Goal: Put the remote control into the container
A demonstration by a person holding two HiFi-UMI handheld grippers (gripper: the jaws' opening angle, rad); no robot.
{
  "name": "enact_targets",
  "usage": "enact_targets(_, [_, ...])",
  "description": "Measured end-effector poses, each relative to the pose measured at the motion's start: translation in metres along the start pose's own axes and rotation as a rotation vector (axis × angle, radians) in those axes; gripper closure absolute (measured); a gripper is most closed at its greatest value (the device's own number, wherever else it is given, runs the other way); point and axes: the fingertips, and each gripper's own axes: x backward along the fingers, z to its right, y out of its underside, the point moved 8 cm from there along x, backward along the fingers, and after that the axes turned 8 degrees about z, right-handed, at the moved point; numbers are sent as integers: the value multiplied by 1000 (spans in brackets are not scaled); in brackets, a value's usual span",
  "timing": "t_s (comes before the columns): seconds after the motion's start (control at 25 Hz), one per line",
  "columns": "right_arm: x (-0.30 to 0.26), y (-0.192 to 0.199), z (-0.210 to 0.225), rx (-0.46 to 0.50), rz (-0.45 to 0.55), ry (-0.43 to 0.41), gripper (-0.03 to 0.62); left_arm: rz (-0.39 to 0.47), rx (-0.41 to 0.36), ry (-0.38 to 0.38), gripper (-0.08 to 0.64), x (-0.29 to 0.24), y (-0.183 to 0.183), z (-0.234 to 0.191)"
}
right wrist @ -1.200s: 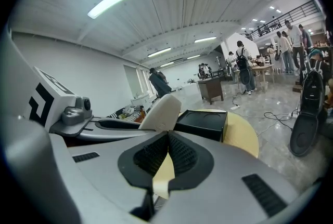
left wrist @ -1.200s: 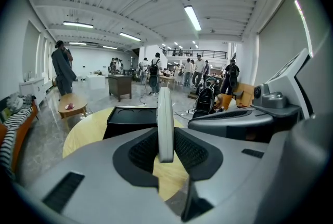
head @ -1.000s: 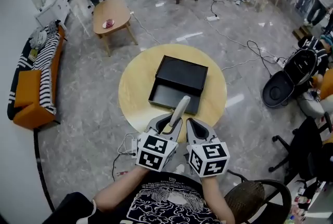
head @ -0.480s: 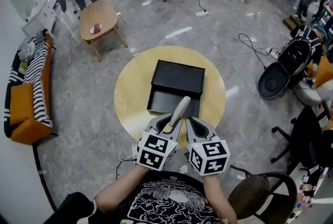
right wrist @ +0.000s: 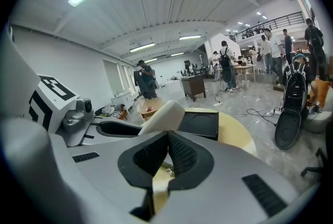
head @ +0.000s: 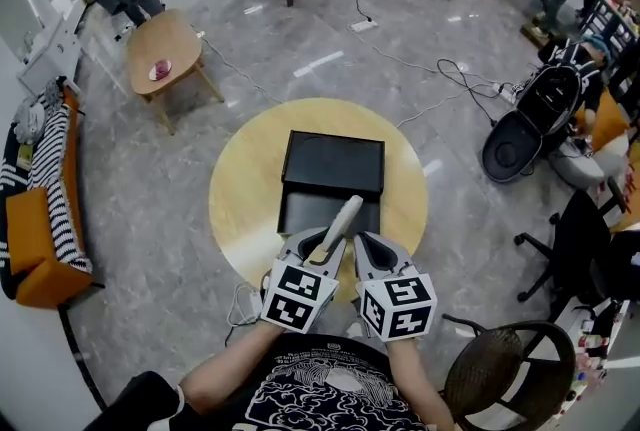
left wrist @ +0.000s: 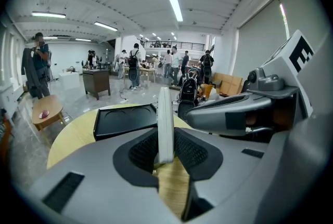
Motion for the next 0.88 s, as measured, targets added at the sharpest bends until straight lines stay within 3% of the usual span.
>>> enact_targets(0.88, [-45, -4, -17, -47, 19, 119, 569, -71, -102, 151, 459, -23, 1, -56])
